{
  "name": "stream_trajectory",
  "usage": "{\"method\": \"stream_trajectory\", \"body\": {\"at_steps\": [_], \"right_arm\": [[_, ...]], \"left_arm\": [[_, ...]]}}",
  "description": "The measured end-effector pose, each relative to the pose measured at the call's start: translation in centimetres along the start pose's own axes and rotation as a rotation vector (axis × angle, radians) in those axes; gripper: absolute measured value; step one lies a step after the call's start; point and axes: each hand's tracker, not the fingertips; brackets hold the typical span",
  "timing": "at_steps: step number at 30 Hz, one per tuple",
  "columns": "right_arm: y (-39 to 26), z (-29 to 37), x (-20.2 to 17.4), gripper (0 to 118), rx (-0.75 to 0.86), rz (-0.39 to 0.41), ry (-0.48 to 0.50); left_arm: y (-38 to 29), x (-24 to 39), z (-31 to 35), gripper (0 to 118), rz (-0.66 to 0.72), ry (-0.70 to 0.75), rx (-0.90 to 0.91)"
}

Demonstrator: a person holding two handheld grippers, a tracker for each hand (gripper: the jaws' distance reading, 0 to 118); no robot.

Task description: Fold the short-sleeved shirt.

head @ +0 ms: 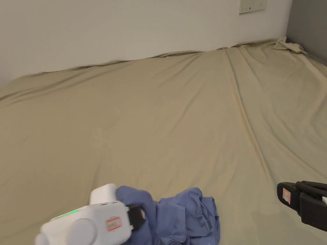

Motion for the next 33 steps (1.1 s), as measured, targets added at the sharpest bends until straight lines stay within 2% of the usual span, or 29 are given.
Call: {"method": "stream_trajectory", "body": {"at_steps": [6, 9, 10, 12, 13, 14, 16, 17, 19, 20, 21, 22, 23, 26, 27, 30, 33], "right_arm": [[-0.5, 0.3, 1.0, 3, -0.013, -0.032, -0.007], [-0.7, 0.5, 1.4, 3, -0.023, -0.037, -0.011], [-0.7, 0.5, 1.5, 3, -0.024, -0.035, -0.011], [-0.8, 0.7, 1.8, 3, -0.020, -0.029, -0.009], [-0.9, 0.6, 1.9, 3, -0.019, -0.027, -0.006], [-0.9, 0.6, 2.1, 3, -0.019, -0.026, -0.003], [-0.9, 0.3, 2.3, 3, -0.020, -0.028, -0.001], [-0.9, 0.2, 2.3, 3, -0.020, -0.031, 0.002], [-0.8, 0.0, 2.3, 3, -0.022, -0.038, 0.011], [-0.8, -0.1, 2.2, 3, -0.022, -0.040, 0.015], [-0.8, -0.2, 2.1, 3, -0.022, -0.039, 0.018], [-0.8, -0.3, 2.0, 3, -0.023, -0.037, 0.021], [-0.8, -0.3, 1.8, 3, -0.024, -0.032, 0.026], [-0.8, -0.3, 1.4, 3, -0.027, -0.021, 0.033], [-0.7, -0.2, 1.4, 3, -0.029, -0.018, 0.033], [-0.7, -0.1, 1.4, 3, -0.036, -0.012, 0.023], [-0.5, 0.1, 1.6, 3, -0.038, -0.011, 0.009]], "left_arm": [[-2.5, 7.3, -8.5, 12, -0.157, 0.055, -0.084], [-4.1, 7.1, -10.6, 33, -0.181, 0.055, -0.036], [-4.1, 6.5, -10.1, 33, -0.140, -0.019, -0.007], [-3.2, 4.9, -8.0, 78, 0.037, -0.237, -0.014], [-2.7, 4.0, -6.6, 105, 0.092, -0.276, -0.004], [-2.3, 3.2, -5.0, 118, 0.140, -0.308, 0.036], [-1.3, 1.6, -1.8, 118, 0.167, -0.373, 0.131], [-0.7, 1.0, -0.2, 118, 0.150, -0.360, 0.140], [-0.1, 0.0, 1.3, 118, 0.070, -0.231, 0.191], [0.1, 0.0, 1.5, 107, 0.010, -0.111, 0.206], [0.2, 0.5, 0.8, 79, -0.070, 0.003, 0.210], [0.1, 0.9, -0.2, 8, -0.139, 0.083, 0.175], [-0.1, 1.3, -1.5, 0, -0.185, 0.149, 0.134], [-2.0, 3.7, -5.3, 0, -0.164, -0.091, 0.054], [-2.8, 5.1, -6.6, 0, -0.190, -0.108, 0.022], [-5.2, 9.7, -10.5, 0, -0.344, -0.071, -0.019], [-7.2, 12.9, -12.6, 0, -0.350, -0.071, -0.062]]}}
